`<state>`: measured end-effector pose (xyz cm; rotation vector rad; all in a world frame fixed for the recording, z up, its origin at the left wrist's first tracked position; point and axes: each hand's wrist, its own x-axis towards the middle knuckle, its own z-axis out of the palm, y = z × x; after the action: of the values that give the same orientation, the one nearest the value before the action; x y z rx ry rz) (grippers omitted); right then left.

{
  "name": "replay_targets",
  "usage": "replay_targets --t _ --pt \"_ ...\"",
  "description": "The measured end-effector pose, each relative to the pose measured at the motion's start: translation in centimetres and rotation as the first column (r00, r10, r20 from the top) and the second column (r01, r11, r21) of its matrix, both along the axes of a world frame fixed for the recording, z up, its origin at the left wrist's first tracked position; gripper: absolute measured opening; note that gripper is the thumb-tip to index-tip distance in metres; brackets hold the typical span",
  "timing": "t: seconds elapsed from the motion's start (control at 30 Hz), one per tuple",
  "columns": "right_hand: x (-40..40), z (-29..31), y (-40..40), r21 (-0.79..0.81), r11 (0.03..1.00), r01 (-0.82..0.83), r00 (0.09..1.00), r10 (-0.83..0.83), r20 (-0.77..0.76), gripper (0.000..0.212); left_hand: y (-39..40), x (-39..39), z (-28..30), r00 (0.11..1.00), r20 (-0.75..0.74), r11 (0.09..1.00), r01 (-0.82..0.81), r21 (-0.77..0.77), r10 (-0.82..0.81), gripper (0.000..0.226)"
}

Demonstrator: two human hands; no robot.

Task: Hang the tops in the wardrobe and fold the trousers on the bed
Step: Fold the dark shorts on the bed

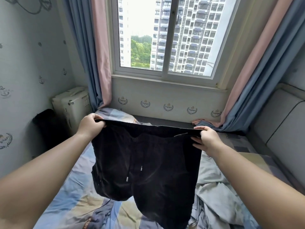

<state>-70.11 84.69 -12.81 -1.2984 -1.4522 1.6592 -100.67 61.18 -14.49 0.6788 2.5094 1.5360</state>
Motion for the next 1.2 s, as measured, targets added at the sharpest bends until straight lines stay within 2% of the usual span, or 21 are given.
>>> replay_targets --t 0.1,0.17,0.23,0.27,0.3,0.33,0.37,0.4,0.43,0.47,0.53,0.6,0.7,0.83,0.9,0.97,1.03,1.1,1.2 --pt "0.0 -0.5 -0.1 0.020 0.996 0.091 0.987 -0.087 -0.133 0.029 -1.0 0.4 -0.8 0.999 0.006 0.998 0.054 -0.008 -0.054 0.016" --pt "0.6 -0.7 0.1 0.110 0.989 0.098 0.990 -0.085 -0.115 0.022 -1.7 0.6 -1.1 0.996 -0.071 0.998 0.053 -0.047 -0.056 0.017" --pt "1.7 -0.7 0.3 0.310 0.950 0.032 0.997 -0.051 0.053 0.017 -2.3 0.7 -1.2 0.987 -0.161 0.994 -0.010 -0.110 -0.008 0.017" --pt "2.4 -0.5 0.4 0.476 0.878 -0.055 0.975 -0.056 0.217 0.013 -2.4 0.8 -1.1 0.986 -0.167 0.992 -0.045 -0.115 0.025 0.016" --pt "3.2 -0.2 0.5 0.634 0.741 -0.222 0.894 -0.105 0.436 0.012 -2.6 0.9 -1.0 0.987 -0.149 0.992 -0.076 -0.099 0.061 0.016" --pt "4.0 -0.2 0.8 0.695 0.584 -0.420 0.752 -0.205 0.626 0.014 -2.6 1.0 -0.8 0.988 -0.118 0.992 -0.105 -0.071 0.096 0.014" --pt "4.5 0.1 0.9 0.663 0.463 -0.588 0.599 -0.302 0.742 0.019 -2.6 1.2 -0.6 0.989 -0.080 0.991 -0.128 -0.043 0.124 0.012" --pt "4.9 0.4 0.9 0.611 0.458 -0.646 0.513 -0.332 0.792 0.025 -2.6 1.4 -0.5 0.990 -0.035 0.990 -0.139 -0.013 0.138 0.009" --pt "5.1 0.7 0.8 0.554 0.508 -0.659 0.473 -0.293 0.831 0.031 -2.5 1.8 -0.3 0.990 0.013 0.990 -0.140 0.022 0.139 0.006" --pt "5.3 1.0 0.7 0.518 0.644 -0.563 0.565 -0.158 0.810 0.036 -2.5 2.2 -0.2 0.989 0.057 0.989 -0.137 0.058 0.134 0.003" --pt "5.7 1.4 0.1 0.294 0.906 -0.305 0.822 0.095 0.562 0.039 -2.2 3.3 -0.2 0.985 0.131 0.982 -0.132 0.136 0.115 0.007" --pt "6.3 1.2 -0.6 0.130 0.969 -0.211 0.929 0.157 0.334 0.038 -2.2 4.4 -0.3 0.975 0.207 0.967 -0.126 0.221 0.079 0.023" --pt "8.6 0.8 -2.0 0.097 0.978 -0.182 0.967 0.160 0.200 0.030 -3.0 6.3 -0.1 0.955 0.295 0.963 -0.062 0.263 -0.019 0.043" --pt "12.4 -0.1 -4.2 0.081 0.988 -0.129 0.990 0.123 0.074 0.023 -5.7 9.8 -0.3 0.963 0.265 0.974 -0.011 0.226 -0.051 0.034" --pt "14.4 -0.5 -5.5 0.081 0.993 -0.088 0.996 0.090 -0.016 0.023 -7.3 12.3 -0.5 0.990 0.131 0.991 0.040 0.131 -0.058 0.021" --pt "16.5 -0.7 -7.0 0.058 0.997 -0.049 0.994 0.054 -0.099 0.023 -9.0 14.7 -0.8 0.990 -0.064 0.991 0.119 -0.053 -0.123 0.013" --pt "18.2 -1.0 -8.1 0.029 1.000 -0.007 0.986 0.011 -0.164 0.022 -10.6 16.4 -1.2 0.942 -0.245 0.958 0.172 -0.228 -0.228 0.031" --pt "19.7 -1.2 -9.0 0.011 0.999 0.036 0.975 -0.033 -0.218 0.022 -12.3 17.8 -1.7 0.862 -0.345 0.898 0.240 -0.369 -0.372 0.050" --pt "21.7 -1.7 -10.3 0.007 0.997 0.077 0.964 -0.073 -0.255 0.023 -14.8 19.5 -2.6 0.689 -0.464 0.796 0.284 -0.534 -0.557 0.052"
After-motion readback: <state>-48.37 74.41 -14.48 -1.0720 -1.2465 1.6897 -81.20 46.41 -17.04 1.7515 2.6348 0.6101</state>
